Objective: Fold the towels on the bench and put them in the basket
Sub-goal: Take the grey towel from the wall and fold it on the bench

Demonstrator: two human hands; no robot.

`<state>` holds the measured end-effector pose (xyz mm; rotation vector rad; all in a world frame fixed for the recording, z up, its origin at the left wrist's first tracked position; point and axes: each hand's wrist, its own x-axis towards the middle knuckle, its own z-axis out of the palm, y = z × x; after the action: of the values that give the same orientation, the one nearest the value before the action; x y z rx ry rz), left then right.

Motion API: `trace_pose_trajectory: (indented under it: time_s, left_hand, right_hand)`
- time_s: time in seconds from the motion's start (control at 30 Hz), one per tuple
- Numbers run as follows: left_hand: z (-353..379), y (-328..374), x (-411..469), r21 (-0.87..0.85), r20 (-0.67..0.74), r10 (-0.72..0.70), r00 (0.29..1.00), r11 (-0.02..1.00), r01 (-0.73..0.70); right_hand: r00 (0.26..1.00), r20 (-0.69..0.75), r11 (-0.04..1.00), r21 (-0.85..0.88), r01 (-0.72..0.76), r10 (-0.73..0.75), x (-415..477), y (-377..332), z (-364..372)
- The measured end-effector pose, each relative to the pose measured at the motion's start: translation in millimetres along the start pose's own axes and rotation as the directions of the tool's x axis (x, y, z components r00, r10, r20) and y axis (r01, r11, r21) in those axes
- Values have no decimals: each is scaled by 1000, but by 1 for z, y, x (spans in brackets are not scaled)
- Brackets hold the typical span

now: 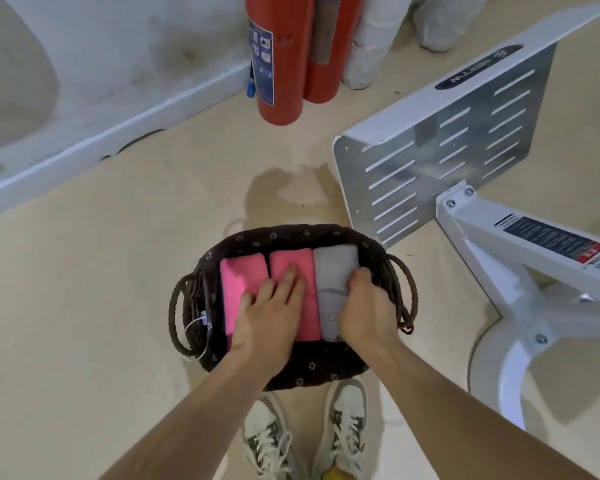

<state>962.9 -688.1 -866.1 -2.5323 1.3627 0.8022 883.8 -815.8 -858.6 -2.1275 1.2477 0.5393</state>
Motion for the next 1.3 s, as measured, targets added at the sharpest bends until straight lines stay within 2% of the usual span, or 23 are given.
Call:
trace_pose_trajectory:
  time_s: [0.07,0.13,0.2,0.27,0.33,0.43,0.53,0.63,0.7,0.77,0.83,0.97,1.2,1.3]
  left_hand:
    - [-6,1,2,-60,0,26,1000,998,-26]
    - [-11,7,7,-177,-40,89,995,980,-95]
    - [-13,16,14,-238,-81,127,989,961,-143]
    - [-8,23,22,-241,-83,101,991,963,-118]
    - [-2,28,31,-209,-91,63,994,975,-81]
    - [4,33,43,-181,-70,32,997,982,-44]
    - [-2,36,53,-192,-12,6,1000,981,-8]
    - [-4,32,51,-216,-42,9,999,976,-18]
    - [3,24,39,-224,-123,41,992,972,-67]
    - [11,15,24,-208,-182,79,980,971,-117]
    - [17,10,12,-177,-169,108,980,974,-138]
    - [17,11,8,-147,-160,122,979,978,-146]
    - [10,21,5,-119,-177,117,977,983,-139]
    - [2,21,5,-111,-85,111,990,987,-120]
  right_hand:
    - [997,8,997,26,-76,75,5,0,1]
    - [997,26,997,-11,-75,76,5,-4,0]
    - [1000,16,991,-131,-6,8,-3,-12,-7]
    - [994,-16,963,-250,101,-109,-15,-16,-11]
    - [981,-58,972,-156,177,-188,-29,-11,-10]
    - [982,-31,976,109,188,-186,-40,4,0]
    - [982,24,965,189,180,-188,-35,14,4]
    - [975,84,974,118,193,-204,-22,7,-5]
    - [979,153,991,2,135,-134,-12,-1,-13]
    - [979,164,984,-110,140,-120,-1,-7,-15]
    - [976,188,979,-151,138,-109,7,-11,-15]
    - [959,280,999,16,48,-51,18,-9,-16]
    - [964,267,944,316,-92,5,10,-2,-4]
    - [954,297,891,419,-175,48,10,-4,-4]
